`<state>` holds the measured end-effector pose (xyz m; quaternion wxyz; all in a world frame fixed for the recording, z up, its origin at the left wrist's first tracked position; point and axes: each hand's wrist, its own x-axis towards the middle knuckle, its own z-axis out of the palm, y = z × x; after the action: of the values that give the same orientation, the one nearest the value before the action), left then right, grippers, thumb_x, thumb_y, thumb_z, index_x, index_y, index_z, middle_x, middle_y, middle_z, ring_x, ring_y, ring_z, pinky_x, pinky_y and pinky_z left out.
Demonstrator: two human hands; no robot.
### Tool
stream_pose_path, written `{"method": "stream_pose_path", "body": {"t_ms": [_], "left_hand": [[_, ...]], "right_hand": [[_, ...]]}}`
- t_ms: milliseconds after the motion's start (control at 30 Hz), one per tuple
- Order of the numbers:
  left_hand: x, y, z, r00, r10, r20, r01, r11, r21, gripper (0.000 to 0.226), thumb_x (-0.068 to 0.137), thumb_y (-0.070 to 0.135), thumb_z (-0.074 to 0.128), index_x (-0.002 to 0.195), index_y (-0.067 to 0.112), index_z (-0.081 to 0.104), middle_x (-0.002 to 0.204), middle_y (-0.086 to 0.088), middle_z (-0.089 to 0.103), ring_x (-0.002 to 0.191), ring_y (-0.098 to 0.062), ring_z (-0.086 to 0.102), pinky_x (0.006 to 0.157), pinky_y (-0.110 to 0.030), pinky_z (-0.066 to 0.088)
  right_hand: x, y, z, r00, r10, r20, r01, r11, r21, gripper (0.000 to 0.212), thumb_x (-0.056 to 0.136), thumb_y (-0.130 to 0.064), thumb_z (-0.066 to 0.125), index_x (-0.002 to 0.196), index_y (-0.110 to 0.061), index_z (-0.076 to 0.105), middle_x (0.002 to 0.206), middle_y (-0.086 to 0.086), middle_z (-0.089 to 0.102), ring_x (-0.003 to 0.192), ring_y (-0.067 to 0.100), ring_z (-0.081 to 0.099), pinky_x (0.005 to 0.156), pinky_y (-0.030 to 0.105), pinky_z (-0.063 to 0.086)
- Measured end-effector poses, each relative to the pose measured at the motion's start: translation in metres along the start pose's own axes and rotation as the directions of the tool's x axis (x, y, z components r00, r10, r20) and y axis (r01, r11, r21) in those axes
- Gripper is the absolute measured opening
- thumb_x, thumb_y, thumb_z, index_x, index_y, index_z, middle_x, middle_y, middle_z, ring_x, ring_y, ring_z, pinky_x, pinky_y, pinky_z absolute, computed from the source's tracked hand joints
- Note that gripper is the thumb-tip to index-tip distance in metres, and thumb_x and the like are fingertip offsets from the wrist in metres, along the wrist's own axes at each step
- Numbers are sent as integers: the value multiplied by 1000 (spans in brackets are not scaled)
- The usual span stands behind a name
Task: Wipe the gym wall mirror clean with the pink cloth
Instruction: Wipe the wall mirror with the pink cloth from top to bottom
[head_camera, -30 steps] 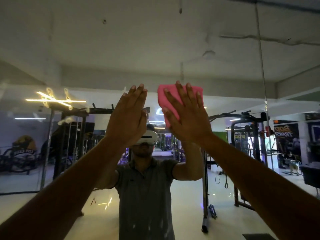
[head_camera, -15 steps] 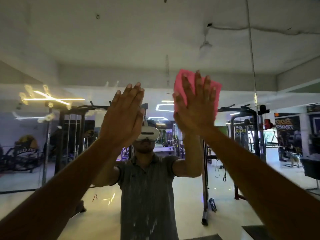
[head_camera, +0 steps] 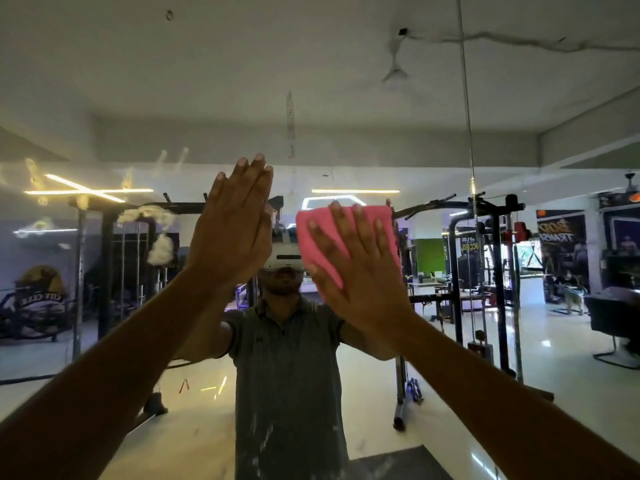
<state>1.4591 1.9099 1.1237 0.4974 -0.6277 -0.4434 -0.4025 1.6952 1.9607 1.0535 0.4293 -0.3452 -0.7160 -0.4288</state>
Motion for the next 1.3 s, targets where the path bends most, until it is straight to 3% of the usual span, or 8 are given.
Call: {"method": "stream_pose_path", "body": {"t_ms": [67,200,400,633,833,1033,1200,1300], "left_hand": [[-2,0,1,1000,0,7,0,1000,-4,64,112,33,31,171,9,26,180,-11,19,168,-30,14,137,-53,10],[-2,3,4,999,36,8,-36,999,27,64,111,32,33,171,10,26,179,-12,20,168,-30,13,136,-50,6],[0,11,3,1000,11,4,-11,1000,2,64,111,31,31,171,10,27,180,-10,20,168,-29,13,137,-50,7],[2,13,5,999,8,-39,-9,999,-38,62,110,29,34,169,9,33,177,-11,27,166,-29,20,136,-50,10],[-3,15,4,996,-12,-85,5,997,-81,59,111,27,39,168,11,36,177,-9,30,166,-27,22,134,-58,19],[-2,15,6,997,-12,-70,8,998,-62,60,111,29,39,168,11,35,176,-8,29,166,-28,22,135,-55,17],[-3,10,5,998,-37,-42,34,997,-63,60,113,33,36,170,15,29,178,-4,24,167,-21,16,136,-53,16],[-5,5,2,998,4,-63,-8,998,-57,60,113,33,39,169,13,32,177,-6,29,166,-24,21,135,-52,18]], "right_hand": [[-7,30,-3,1000,-6,-19,6,1000,-3,75,113,-64,27,176,-26,15,184,14,-1,170,41,-3,132,70,8],[59,46,-16,944,318,-90,-317,948,28,75,112,-66,19,177,-30,7,184,15,-2,169,45,-3,134,69,4],[-2,26,-1,1000,-1,3,1,1000,18,72,114,-66,19,176,-32,6,184,11,-9,169,39,-9,133,69,5],[101,58,-32,953,286,-105,-286,958,9,77,109,-70,8,176,-34,5,184,14,-5,169,43,-3,133,68,6],[1,42,-3,993,-96,-62,95,995,-21,71,114,-63,27,175,-28,22,184,13,4,170,39,-2,135,65,-1],[105,67,-28,961,243,-133,-244,970,4,78,108,-73,3,176,-34,5,184,12,-4,169,41,-3,134,67,4],[37,19,-3,995,-82,-57,83,997,8,73,112,-63,24,176,-30,14,184,12,0,170,38,-3,134,65,1],[15,54,-5,998,-11,-54,10,1000,-20,72,113,-62,21,176,-29,14,184,12,0,170,38,-3,134,67,4]]}}
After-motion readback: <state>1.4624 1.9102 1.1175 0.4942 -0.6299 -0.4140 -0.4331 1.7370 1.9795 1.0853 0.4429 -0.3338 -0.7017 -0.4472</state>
